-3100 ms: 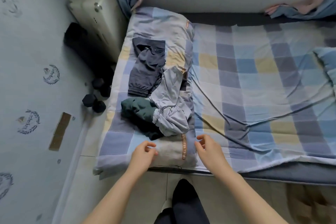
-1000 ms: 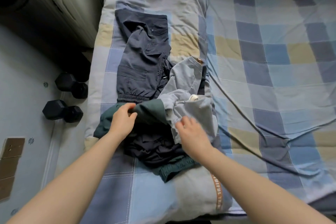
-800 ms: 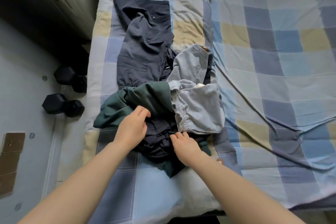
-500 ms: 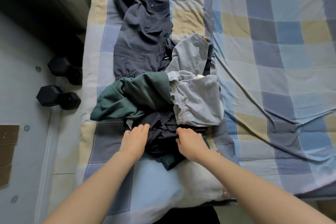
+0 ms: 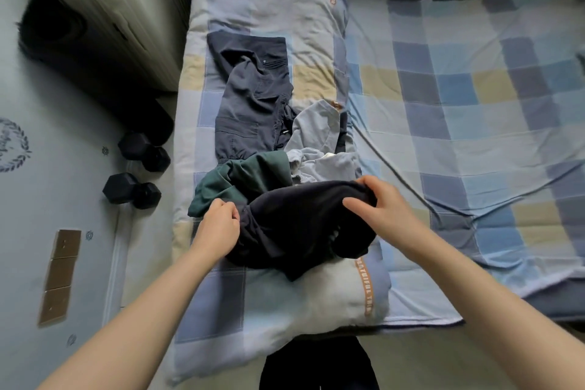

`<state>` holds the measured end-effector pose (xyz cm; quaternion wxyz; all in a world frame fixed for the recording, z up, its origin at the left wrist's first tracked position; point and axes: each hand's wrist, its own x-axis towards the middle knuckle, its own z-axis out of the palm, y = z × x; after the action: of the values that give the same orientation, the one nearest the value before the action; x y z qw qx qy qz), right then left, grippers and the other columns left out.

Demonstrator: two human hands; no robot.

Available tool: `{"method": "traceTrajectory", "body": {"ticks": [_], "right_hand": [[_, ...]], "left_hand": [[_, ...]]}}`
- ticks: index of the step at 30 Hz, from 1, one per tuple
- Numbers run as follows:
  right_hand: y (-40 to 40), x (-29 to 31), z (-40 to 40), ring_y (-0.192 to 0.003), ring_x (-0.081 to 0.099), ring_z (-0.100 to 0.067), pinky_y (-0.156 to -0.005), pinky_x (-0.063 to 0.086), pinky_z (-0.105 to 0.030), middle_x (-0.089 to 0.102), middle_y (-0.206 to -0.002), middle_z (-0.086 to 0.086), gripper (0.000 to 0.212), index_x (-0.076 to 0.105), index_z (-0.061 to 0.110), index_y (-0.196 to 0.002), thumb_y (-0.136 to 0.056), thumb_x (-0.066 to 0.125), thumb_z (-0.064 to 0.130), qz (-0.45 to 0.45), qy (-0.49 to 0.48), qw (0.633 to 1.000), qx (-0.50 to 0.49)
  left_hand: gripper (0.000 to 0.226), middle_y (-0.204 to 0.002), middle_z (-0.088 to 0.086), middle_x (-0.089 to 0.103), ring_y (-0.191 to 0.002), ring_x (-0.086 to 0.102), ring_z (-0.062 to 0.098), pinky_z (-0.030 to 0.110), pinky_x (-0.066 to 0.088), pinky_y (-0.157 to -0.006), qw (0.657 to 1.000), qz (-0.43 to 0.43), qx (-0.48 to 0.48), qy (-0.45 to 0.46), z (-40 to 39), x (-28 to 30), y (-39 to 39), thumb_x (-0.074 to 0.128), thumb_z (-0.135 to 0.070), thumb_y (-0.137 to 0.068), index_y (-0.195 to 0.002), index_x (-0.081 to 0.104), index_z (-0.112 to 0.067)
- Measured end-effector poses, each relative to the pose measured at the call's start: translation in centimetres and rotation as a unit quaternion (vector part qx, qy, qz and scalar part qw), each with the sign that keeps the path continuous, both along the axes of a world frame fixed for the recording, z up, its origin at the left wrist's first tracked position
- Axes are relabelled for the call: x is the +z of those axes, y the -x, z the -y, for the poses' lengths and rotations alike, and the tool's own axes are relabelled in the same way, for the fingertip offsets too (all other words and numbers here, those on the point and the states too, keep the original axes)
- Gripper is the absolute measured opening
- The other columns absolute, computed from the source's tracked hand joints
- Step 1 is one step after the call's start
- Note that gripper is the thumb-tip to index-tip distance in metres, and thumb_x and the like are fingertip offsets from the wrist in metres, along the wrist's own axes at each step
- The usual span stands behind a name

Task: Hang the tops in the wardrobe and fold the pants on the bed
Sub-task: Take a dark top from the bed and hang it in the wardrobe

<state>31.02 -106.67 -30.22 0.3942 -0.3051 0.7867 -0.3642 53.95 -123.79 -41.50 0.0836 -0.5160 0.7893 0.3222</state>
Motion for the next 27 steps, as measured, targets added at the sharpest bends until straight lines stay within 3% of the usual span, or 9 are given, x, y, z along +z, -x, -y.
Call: {"method": "traceTrajectory", "body": {"ticks": [5,8,10,13,16,20,23,25,27], "right_hand": [[-0.4,9.3,-2.9,-0.065,0.053,-0.001,-0.058,0.044,-0.017,0.056,-0.075,0.004,0.011,0.054,0.016,-0.086,-0.091,0.060,0.023,0.035,0.036,0.987,-0.151],[-1.5,13.6,-4.9,-0.083,0.058,-0.015,-0.077,0.050,-0.039,0.061,-0.093,-0.007,0.016,0.053,0.012,-0.100,-0.094,0.055,0.027,0.039,0.036,0.979,-0.195],[-2.5,16.0,-6.4,-0.079,0.060,-0.012,-0.072,0.050,-0.036,0.061,-0.089,-0.003,0.013,0.052,0.014,-0.102,-0.095,0.055,0.025,0.051,0.057,0.972,-0.222],[-4.1,18.5,-8.0,-0.071,0.064,-0.007,-0.062,0.053,-0.025,0.062,-0.084,0.001,0.009,0.053,0.017,-0.102,-0.094,0.056,0.014,0.129,0.118,0.948,-0.267],[-5.4,20.1,-8.4,-0.074,0.066,-0.007,-0.062,0.053,-0.020,0.064,-0.090,-0.003,0.011,0.053,0.014,-0.103,-0.094,0.055,0.007,0.201,0.176,0.914,-0.304],[-5.9,22.0,-9.4,-0.080,0.063,-0.020,-0.067,0.054,-0.029,0.060,-0.096,-0.015,0.022,0.049,0.001,-0.115,-0.092,0.052,0.001,0.257,0.220,0.861,-0.381],[-4.4,23.6,-11.7,-0.080,0.057,-0.024,-0.069,0.050,-0.031,0.054,-0.094,-0.017,0.028,0.049,-0.003,-0.121,-0.093,0.047,-0.003,0.293,0.313,0.789,-0.439],[-3.1,24.5,-14.3,-0.083,0.055,-0.026,-0.072,0.049,-0.033,0.053,-0.094,-0.016,0.025,0.049,0.000,-0.118,-0.094,0.046,-0.002,0.286,0.351,0.764,-0.460],[-2.3,24.9,-16.6,-0.084,0.052,-0.028,-0.074,0.047,-0.034,0.049,-0.094,-0.017,0.021,0.049,0.002,-0.114,-0.094,0.045,-0.003,0.273,0.373,0.752,-0.470]], "left_hand": [[0.023,-0.109,0.001,0.048,-0.101,0.052,0.028,0.045,0.038,-0.097,0.998,0.050,0.017,0.017,-1.6,7.4,-0.2,0.038,-0.006,-0.090,-0.077,0.051,-0.019],[0.019,-0.102,0.008,0.057,-0.095,0.054,0.030,0.039,0.043,-0.085,0.999,0.026,0.019,-0.032,-3.5,11.0,-0.1,0.040,-0.005,-0.087,-0.073,0.049,-0.015],[0.006,-0.101,0.007,0.060,-0.093,0.054,0.025,0.033,0.041,-0.076,0.993,-0.006,0.020,-0.114,-5.7,12.9,-0.1,0.051,-0.009,-0.085,-0.085,0.053,-0.015],[0.061,-0.135,0.000,0.048,-0.116,0.051,0.018,0.030,0.046,-0.091,0.962,-0.055,-0.023,-0.265,-9.4,14.9,0.6,0.069,-0.018,-0.078,-0.133,0.043,-0.023],[0.104,-0.145,-0.010,0.032,-0.126,0.044,0.015,0.030,0.050,-0.093,0.915,-0.144,-0.075,-0.368,-13.0,17.6,2.6,0.080,-0.036,-0.065,-0.149,0.019,-0.042],[0.108,-0.137,-0.023,0.048,-0.124,0.051,-0.001,0.028,0.054,-0.092,0.858,-0.268,-0.233,-0.372,-17.7,21.2,6.1,0.083,-0.021,-0.070,-0.148,0.014,-0.046],[0.121,-0.131,-0.031,0.049,-0.120,0.051,-0.011,0.012,0.049,-0.086,0.810,-0.309,-0.287,-0.408,-20.0,22.9,7.3,0.086,-0.003,-0.067,-0.145,0.008,-0.051],[0.126,-0.145,-0.027,0.038,-0.129,0.039,-0.013,0.006,0.040,-0.093,0.808,-0.297,-0.307,-0.406,-21.1,23.6,7.9,0.090,-0.012,-0.065,-0.149,0.003,-0.049],[0.108,-0.146,-0.023,0.037,-0.133,0.036,-0.010,0.011,0.039,-0.099,0.832,-0.284,-0.308,-0.363,-22.1,24.1,8.7,0.087,-0.022,-0.070,-0.149,0.017,-0.042]]}}
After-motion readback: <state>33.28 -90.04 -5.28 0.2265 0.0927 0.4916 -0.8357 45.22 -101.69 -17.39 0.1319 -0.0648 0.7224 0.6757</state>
